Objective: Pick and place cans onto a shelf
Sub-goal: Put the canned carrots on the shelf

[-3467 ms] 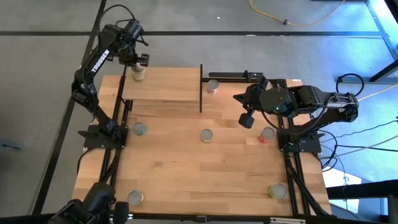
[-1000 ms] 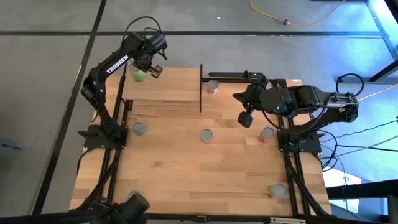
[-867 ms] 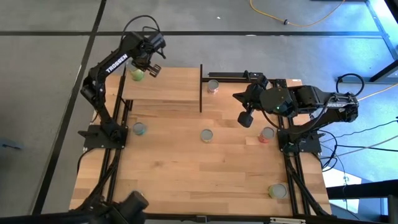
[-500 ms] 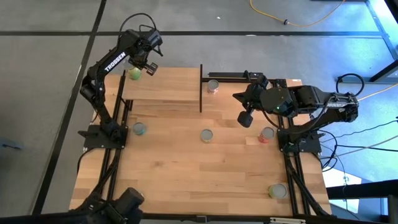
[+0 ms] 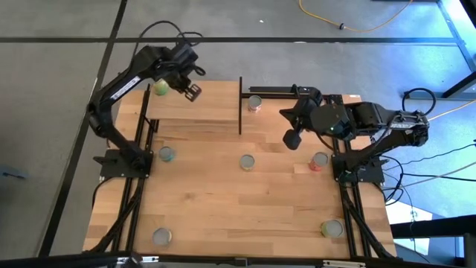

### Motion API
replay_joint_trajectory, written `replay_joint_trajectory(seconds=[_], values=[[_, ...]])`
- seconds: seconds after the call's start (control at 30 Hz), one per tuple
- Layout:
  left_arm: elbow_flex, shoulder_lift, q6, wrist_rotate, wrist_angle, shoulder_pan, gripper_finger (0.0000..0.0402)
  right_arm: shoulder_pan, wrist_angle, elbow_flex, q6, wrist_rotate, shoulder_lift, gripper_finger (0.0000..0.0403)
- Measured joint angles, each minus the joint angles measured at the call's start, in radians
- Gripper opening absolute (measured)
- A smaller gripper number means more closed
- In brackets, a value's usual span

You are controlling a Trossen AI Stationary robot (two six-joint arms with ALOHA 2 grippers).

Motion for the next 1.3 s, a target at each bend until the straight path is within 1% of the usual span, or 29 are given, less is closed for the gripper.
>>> replay_joint_trajectory(seconds=[0.07, 0.17, 0.3, 0.4, 0.5, 0.67, 0.77, 0.87, 1.03, 1.3], values=[[0.000, -0.040, 0.000, 0.048, 0.028, -0.043, 0.0000, -0.014, -0.021, 0.000, 0.039, 0.002, 0.000, 0.0013], [0.000, -0.103, 0.000, 0.080, 0.070, -0.104, 0.0000, -0.049, -0.075, 0.000, 0.108, 0.003, 0.000, 0.0023], [0.000, -0.184, 0.000, 0.086, 0.099, -0.172, 0.0000, -0.120, -0.166, 0.000, 0.227, 0.004, 0.000, 0.0050], [0.000, -0.238, -0.006, 0.086, 0.130, -0.209, 0.0000, -0.183, -0.217, 0.000, 0.264, 0.000, 0.000, 0.0071], [0.000, -0.282, -0.026, 0.083, 0.169, -0.234, 0.0000, -0.257, -0.279, 0.000, 0.303, -0.048, 0.000, 0.0084], [0.000, -0.323, -0.035, 0.084, 0.192, -0.248, 0.0000, -0.388, -0.390, 0.000, 0.443, -0.145, 0.007, 0.0085], [0.000, -0.330, -0.057, 0.079, 0.192, -0.248, 0.0000, -0.482, -0.439, 0.000, 0.488, -0.208, 0.013, 0.0084], [0.000, -0.326, -0.062, 0.077, 0.191, -0.248, 0.0000, -0.578, -0.480, 0.000, 0.485, -0.237, 0.036, 0.0084], [0.000, -0.323, -0.088, 0.077, 0.191, -0.247, 0.0000, -0.724, -0.549, 0.000, 0.420, -0.296, 0.106, 0.0084], [0.000, -0.320, -0.114, 0.084, 0.191, -0.247, 0.0000, -0.856, -0.570, 0.000, 0.251, -0.340, 0.252, 0.0084]])
